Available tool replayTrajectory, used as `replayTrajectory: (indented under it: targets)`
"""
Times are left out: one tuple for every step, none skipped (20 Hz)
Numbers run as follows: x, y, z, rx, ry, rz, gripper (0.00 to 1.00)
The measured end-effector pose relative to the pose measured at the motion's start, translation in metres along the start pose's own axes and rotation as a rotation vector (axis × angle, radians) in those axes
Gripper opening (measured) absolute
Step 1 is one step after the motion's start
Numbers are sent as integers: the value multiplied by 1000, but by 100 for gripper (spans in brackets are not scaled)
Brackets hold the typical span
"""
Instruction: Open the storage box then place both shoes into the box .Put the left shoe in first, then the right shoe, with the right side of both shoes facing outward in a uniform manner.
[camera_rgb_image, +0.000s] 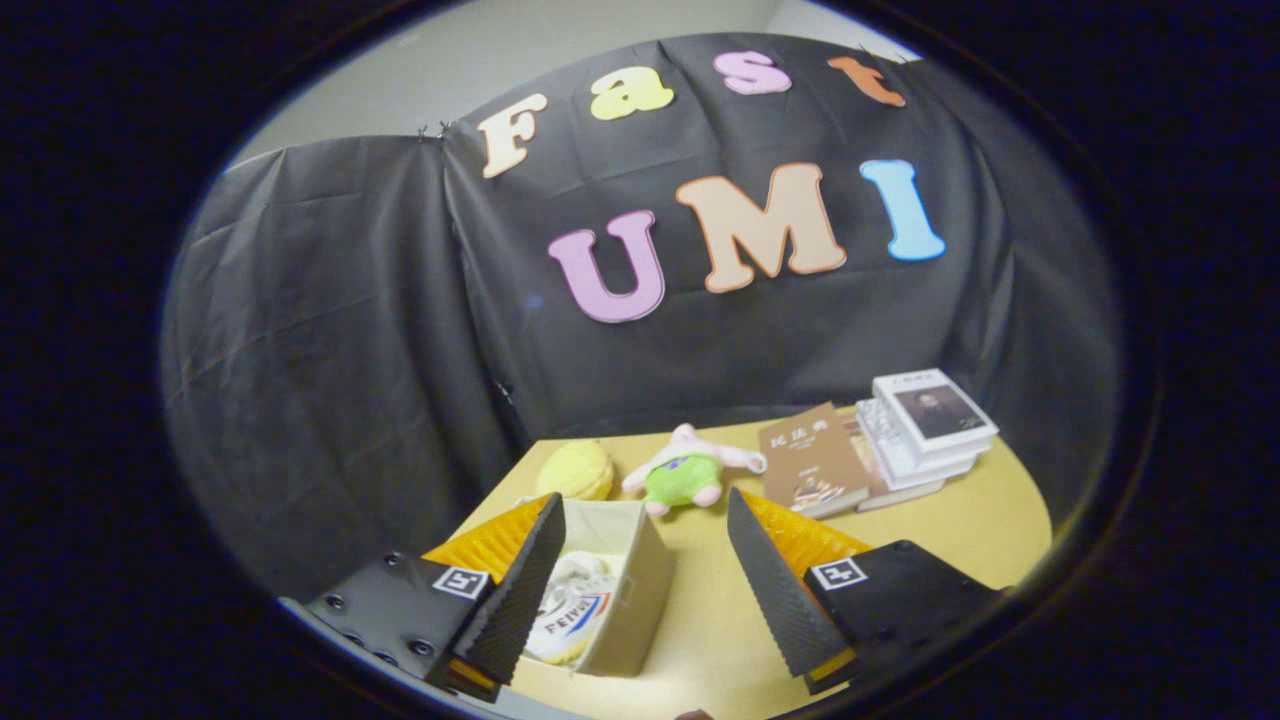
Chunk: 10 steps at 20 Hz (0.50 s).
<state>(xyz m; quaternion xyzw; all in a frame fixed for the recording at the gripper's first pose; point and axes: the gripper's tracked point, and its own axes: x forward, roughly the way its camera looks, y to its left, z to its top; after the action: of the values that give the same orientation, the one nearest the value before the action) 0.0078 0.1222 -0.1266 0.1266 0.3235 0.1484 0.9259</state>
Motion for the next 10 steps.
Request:
replayTrajectory:
  targets:
    - [-7,-10,9,-20,-26,-14,100]
    - [-13,-22,18,-37,-51,-27,100]
    - [-18,-34,26,-54,-75,-45,100]
    - [-25,-47,32,-74,-96,-63,100]
    - [-31,-58,40,-91,-119,-79,100]
    - [-36,-69,46,-103,-137,-92,100]
    - [-42,-80,51,-114,-151,-104,100]
    - [-47,-90,57,-121,-169,-117,100]
    - [-53,-101,62,-126,-188,-131,100]
    - [-59,-112,68,-131,-209,-147,100]
